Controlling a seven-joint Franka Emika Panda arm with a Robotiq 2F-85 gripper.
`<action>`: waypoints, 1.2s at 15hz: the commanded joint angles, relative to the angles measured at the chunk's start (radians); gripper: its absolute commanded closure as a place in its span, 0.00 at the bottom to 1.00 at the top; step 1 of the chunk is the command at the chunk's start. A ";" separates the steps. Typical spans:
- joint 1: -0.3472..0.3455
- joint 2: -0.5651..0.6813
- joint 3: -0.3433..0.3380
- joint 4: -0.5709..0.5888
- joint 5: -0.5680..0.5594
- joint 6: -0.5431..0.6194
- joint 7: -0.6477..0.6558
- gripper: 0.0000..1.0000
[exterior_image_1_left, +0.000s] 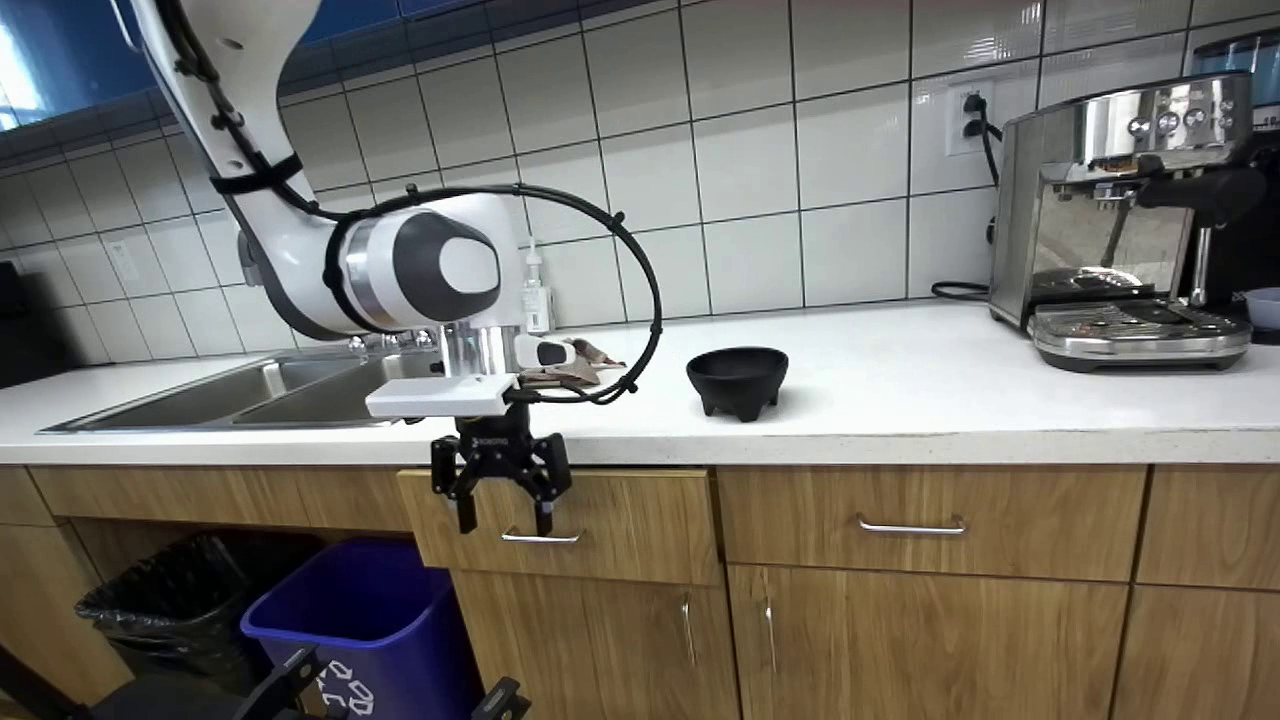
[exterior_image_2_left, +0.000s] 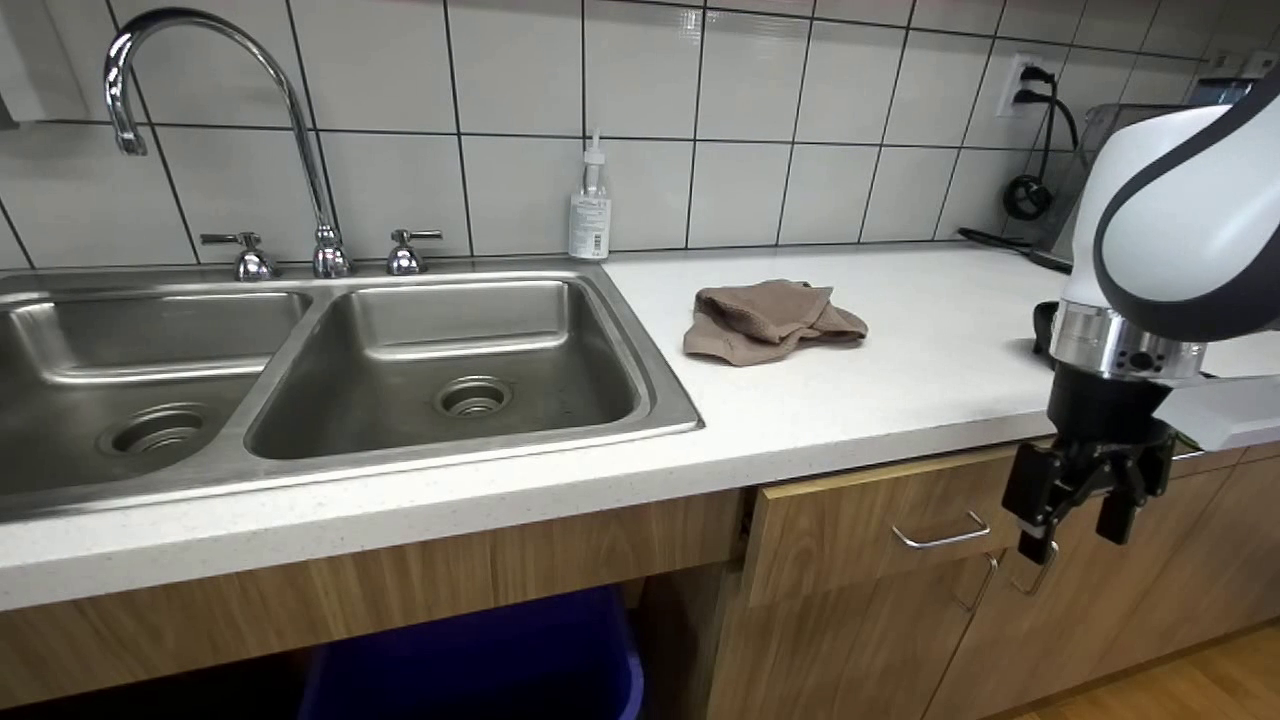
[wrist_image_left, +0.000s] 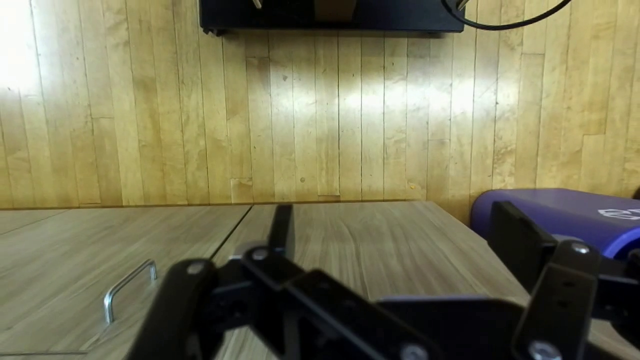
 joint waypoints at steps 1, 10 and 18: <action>-0.010 -0.142 0.008 -0.070 0.012 -0.056 -0.009 0.00; -0.001 -0.332 0.002 -0.039 -0.002 -0.267 0.004 0.00; 0.003 -0.430 0.002 0.035 0.000 -0.390 -0.002 0.00</action>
